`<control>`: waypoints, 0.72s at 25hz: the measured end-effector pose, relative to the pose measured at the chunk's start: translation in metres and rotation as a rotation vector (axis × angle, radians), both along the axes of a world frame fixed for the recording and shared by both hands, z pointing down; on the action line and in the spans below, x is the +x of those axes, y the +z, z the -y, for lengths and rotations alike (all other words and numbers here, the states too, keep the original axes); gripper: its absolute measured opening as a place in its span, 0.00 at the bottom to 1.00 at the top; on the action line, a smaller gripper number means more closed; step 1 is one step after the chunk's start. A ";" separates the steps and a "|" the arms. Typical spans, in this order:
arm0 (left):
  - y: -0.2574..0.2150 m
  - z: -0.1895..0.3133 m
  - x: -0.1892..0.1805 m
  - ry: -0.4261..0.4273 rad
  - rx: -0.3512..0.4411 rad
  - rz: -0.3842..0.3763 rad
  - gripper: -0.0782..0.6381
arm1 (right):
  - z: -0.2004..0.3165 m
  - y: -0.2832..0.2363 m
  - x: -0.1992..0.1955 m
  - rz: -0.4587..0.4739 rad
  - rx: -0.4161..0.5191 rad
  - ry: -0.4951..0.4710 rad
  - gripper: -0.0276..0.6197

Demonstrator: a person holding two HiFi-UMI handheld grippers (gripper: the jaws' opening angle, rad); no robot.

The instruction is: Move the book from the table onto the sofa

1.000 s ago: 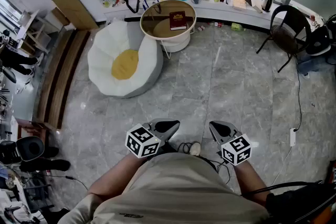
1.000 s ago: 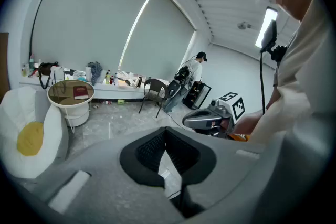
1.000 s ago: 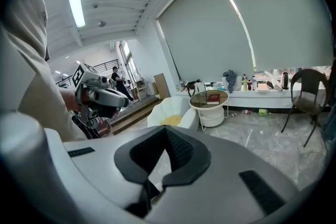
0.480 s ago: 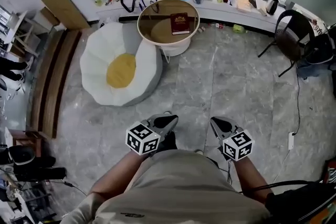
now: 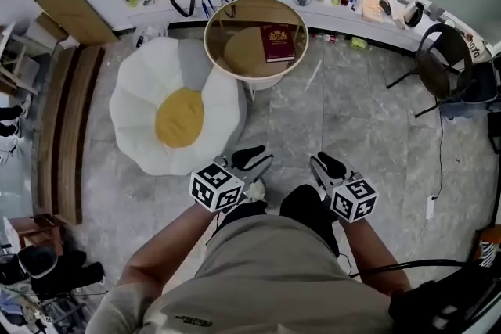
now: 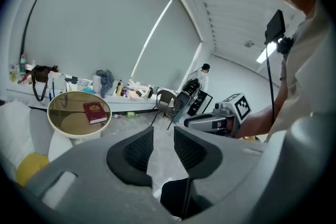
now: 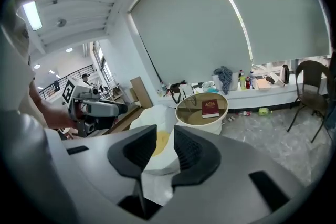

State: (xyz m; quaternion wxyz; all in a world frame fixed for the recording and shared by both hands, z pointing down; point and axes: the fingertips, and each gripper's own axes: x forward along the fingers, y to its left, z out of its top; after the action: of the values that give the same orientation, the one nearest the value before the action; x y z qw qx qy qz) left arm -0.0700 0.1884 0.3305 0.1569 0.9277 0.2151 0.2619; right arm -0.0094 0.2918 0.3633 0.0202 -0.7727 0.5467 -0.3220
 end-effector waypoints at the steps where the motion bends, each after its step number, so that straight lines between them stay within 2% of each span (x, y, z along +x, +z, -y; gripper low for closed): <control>1: 0.001 0.012 0.010 -0.010 -0.007 0.004 0.26 | 0.011 0.001 0.009 0.003 -0.009 -0.006 0.21; 5: 0.016 0.051 0.046 -0.084 -0.064 0.036 0.28 | 0.044 0.014 0.051 0.034 -0.046 -0.020 0.21; 10: 0.053 0.099 0.094 -0.144 -0.089 0.106 0.31 | 0.096 0.054 0.115 0.089 -0.071 -0.059 0.25; 14: 0.094 0.135 0.144 -0.211 -0.113 0.192 0.32 | 0.134 0.100 0.188 0.136 -0.078 -0.061 0.26; 18: 0.137 0.163 0.211 -0.251 -0.115 0.265 0.33 | 0.170 0.154 0.275 0.180 -0.098 -0.065 0.27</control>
State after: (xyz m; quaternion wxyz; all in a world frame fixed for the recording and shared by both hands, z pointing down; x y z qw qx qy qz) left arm 0.1406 0.0253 0.4674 0.2681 0.8941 0.0896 0.3473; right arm 0.2654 0.1215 0.5170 0.0209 -0.7227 0.5508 -0.4170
